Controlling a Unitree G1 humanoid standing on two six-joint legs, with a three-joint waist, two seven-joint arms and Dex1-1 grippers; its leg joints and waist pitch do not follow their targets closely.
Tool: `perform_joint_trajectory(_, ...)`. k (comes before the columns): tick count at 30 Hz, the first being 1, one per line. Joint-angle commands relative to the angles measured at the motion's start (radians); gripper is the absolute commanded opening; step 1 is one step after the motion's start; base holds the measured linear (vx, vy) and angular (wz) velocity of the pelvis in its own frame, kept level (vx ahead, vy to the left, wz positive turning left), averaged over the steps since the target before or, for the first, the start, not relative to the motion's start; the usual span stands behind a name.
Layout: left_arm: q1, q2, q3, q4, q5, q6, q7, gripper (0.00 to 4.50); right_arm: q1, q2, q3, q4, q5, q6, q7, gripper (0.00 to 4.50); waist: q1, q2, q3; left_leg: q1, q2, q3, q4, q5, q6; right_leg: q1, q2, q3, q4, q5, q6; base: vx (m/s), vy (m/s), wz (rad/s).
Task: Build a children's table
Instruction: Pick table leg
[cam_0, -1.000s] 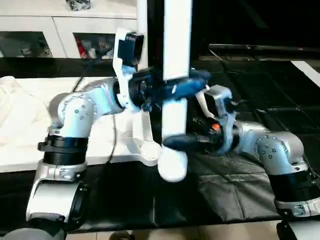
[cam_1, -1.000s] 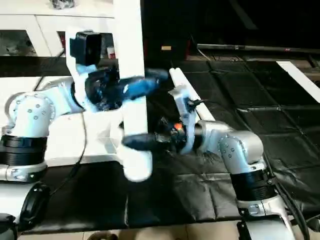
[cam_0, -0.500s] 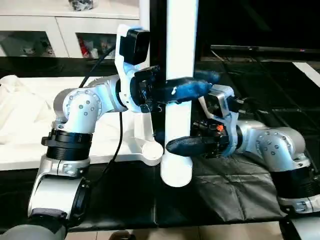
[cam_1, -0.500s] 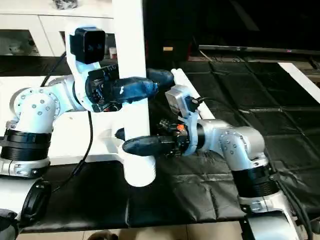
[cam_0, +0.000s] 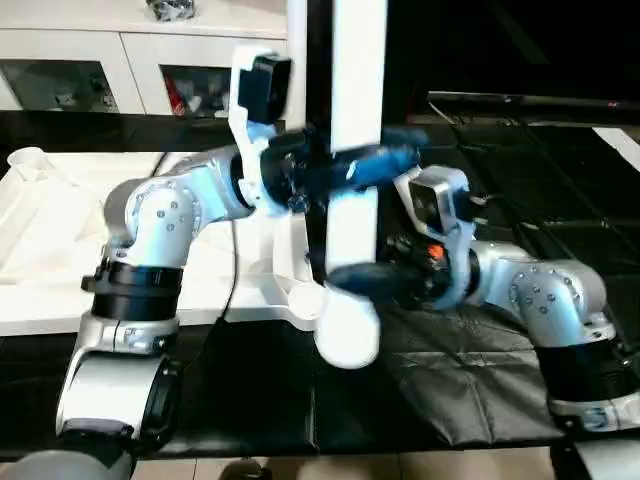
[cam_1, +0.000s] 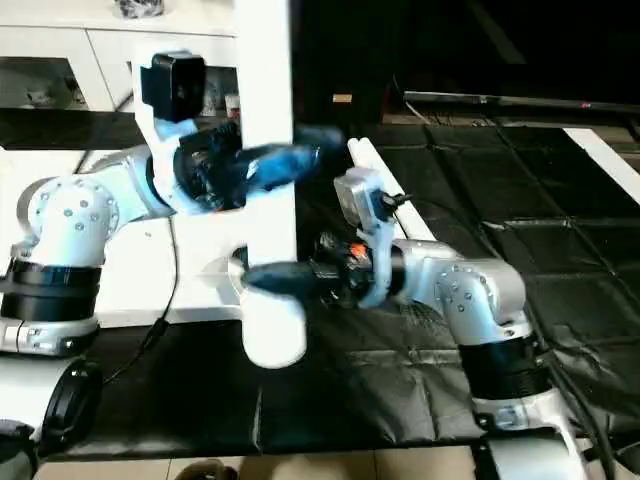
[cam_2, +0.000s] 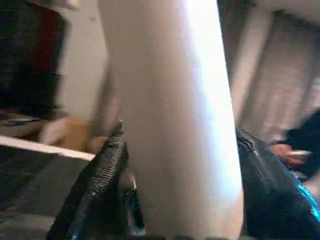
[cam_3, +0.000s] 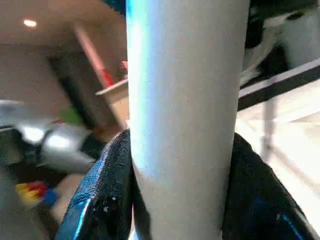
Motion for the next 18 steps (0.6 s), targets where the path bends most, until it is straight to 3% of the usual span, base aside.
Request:
perform_joint_trajectory(1,0.002,-0.011,0.022,0.001,0.070,-0.033,0.131,2.90,-0.007,0.008,-0.015,0.001,-0.056,-0.056,-0.061,1.91,-0.004,0.001,-0.085,0.014,0.032,-0.008,-0.062,-0.127,-0.034,0.057,-0.076,0.046,-0.075,-0.211,-0.138,0.000,0.000,0.00)
perform_joint_trajectory(5,-0.003,-0.046,0.118,0.012,0.088,-0.009,0.373,2.90,-0.027,0.033,-0.028,0.035,-0.150,-0.138,-0.206,1.91,-0.006,-0.005,-0.086,0.013,0.028,-0.006,-0.059,-0.113,-0.034,0.060,-0.077,0.047,-0.073,-0.194,-0.141,0.000,0.000,0.00)
perform_joint_trajectory(8,0.003,-0.074,0.146,-0.007,0.076,0.022,0.471,2.73,-0.029,0.037,-0.019,0.035,-0.174,-0.163,-0.232,1.90,-0.007,-0.002,-0.086,0.013,0.026,-0.005,-0.058,-0.112,-0.022,0.060,-0.074,0.047,-0.072,-0.189,-0.142,0.000,0.000,0.00)
perform_joint_trajectory(10,0.001,-0.090,0.145,-0.014,0.077,0.023,0.495,2.63,-0.028,0.038,-0.013,0.029,-0.182,-0.168,-0.235,1.90,-0.006,-0.001,-0.087,0.013,0.028,-0.006,-0.059,-0.104,-0.014,0.060,-0.074,0.046,-0.071,-0.174,-0.145,0.000,0.000,0.00)
perform_joint_trajectory(11,0.001,-0.095,0.142,-0.019,0.078,0.022,0.502,2.53,-0.028,0.038,-0.010,0.027,-0.186,-0.171,-0.237,1.89,-0.007,-0.011,-0.087,0.012,0.028,-0.004,-0.059,-0.101,-0.009,0.061,-0.074,0.047,-0.073,-0.169,-0.145,0.000,0.000,0.00)
perform_joint_trajectory(12,-0.001,-0.099,0.140,-0.019,0.083,0.018,0.511,2.53,-0.028,0.039,-0.009,0.026,-0.189,-0.172,-0.239,1.89,-0.004,-0.006,-0.088,0.013,0.029,-0.006,-0.058,-0.096,-0.007,0.060,-0.075,0.047,-0.069,-0.156,-0.152,0.000,0.000,0.00)
perform_joint_trajectory(18,-0.014,-0.125,0.138,-0.022,0.107,0.003,0.590,2.06,-0.024,0.055,-0.007,0.028,-0.205,-0.190,-0.267,1.89,-0.005,-0.004,-0.084,0.012,0.027,-0.005,-0.059,-0.108,-0.003,0.060,-0.075,0.047,-0.074,-0.183,-0.140,0.000,0.000,0.00)
